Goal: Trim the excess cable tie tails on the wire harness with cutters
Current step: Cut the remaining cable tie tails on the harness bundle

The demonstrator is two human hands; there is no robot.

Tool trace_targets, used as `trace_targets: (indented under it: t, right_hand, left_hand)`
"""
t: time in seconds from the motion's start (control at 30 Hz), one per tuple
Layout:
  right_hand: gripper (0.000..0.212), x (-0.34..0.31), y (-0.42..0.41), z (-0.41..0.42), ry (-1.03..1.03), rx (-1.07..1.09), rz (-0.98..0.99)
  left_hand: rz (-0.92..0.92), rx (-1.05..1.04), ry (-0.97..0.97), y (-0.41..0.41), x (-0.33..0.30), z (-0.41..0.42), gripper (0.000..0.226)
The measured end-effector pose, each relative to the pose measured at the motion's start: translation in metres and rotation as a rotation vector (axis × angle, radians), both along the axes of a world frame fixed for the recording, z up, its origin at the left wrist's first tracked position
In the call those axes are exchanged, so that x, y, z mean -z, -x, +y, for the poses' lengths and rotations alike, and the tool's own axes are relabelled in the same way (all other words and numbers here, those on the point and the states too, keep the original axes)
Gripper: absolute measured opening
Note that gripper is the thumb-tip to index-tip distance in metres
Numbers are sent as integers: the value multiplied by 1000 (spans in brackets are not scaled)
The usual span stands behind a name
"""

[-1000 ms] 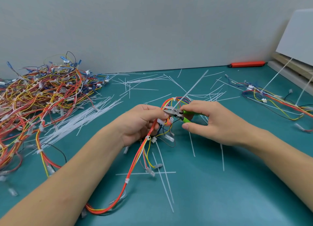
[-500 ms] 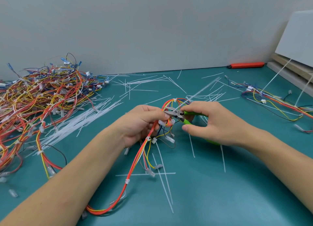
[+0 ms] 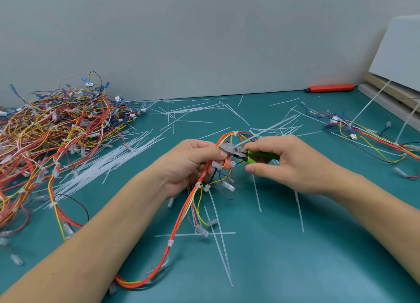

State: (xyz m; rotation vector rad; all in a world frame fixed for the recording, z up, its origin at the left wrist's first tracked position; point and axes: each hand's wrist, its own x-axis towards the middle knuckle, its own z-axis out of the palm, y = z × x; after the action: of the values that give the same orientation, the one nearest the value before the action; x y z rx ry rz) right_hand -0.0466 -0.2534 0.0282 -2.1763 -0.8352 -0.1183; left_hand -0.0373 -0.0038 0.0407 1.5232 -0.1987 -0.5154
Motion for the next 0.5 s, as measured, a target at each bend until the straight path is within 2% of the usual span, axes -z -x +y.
trace_targets:
  t: [0.1,0.2,0.27,0.5]
  right_hand:
    - [11,1,1,2,11,-7,-9]
    - [17,6,2,6,-7,20,-31]
    - [21,7,2,6,-9,37,-19]
    - [22,7,4,6,1,49,-3]
  left_hand:
    - [-2,-9,-22,0,0,0,11]
    - [1,-12,-25,-1,2,1,17]
    - [13,-8,-17,-1,2,0,11]
    - [19,-11,-8,0,1,0,13]
